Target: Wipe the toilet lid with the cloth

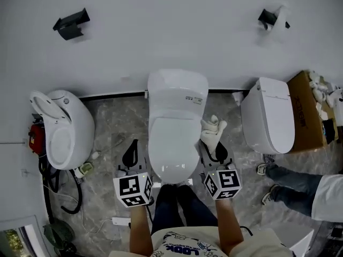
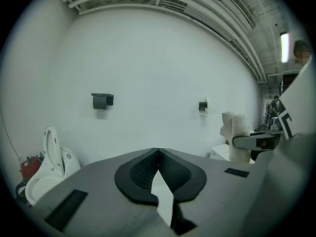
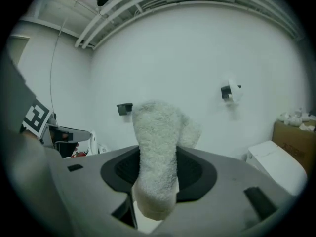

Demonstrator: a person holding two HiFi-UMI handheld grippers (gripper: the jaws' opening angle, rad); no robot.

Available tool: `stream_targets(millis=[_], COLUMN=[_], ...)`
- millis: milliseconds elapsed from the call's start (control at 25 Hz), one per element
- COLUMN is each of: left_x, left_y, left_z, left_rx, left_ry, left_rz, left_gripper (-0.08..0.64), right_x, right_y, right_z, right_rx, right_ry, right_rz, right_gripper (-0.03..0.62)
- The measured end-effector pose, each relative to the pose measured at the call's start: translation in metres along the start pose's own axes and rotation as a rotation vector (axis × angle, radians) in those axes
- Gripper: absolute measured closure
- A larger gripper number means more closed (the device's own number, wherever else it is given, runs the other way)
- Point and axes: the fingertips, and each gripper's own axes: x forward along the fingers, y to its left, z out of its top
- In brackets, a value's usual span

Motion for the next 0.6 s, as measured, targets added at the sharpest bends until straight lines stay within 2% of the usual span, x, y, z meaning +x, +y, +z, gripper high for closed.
stream_targets(millis=[160, 280, 400, 600], left_x=[-0.021, -0.041, -0.058, -0.083], left_y=[-0.011, -0.015, -0.016, -0.021], left_z=[0.063, 0.102, 0.135, 0.168], left_rx=[0.016, 0.029, 0.039, 0.057], left_ry=[-0.099, -0.169, -0.234, -0.293], left_rz=[0.012, 0.017, 0.026, 0.03], left_gripper=[0.557, 0.557, 0.557, 0.557], right_x=[-0.02, -0.036, -0.046, -0.065], right_y=[0.006, 0.014, 0.022, 0.03], right_z=[0.07, 0.108, 0.138, 0.168], right_rx=[-0.019, -0.046, -0.058, -0.062], right_ry=[-0.117, -0.183, -0.239, -0.292], right_rz=[0.011, 0.018, 0.025, 0.025], right_gripper=[0.411, 0.411, 0.411, 0.411])
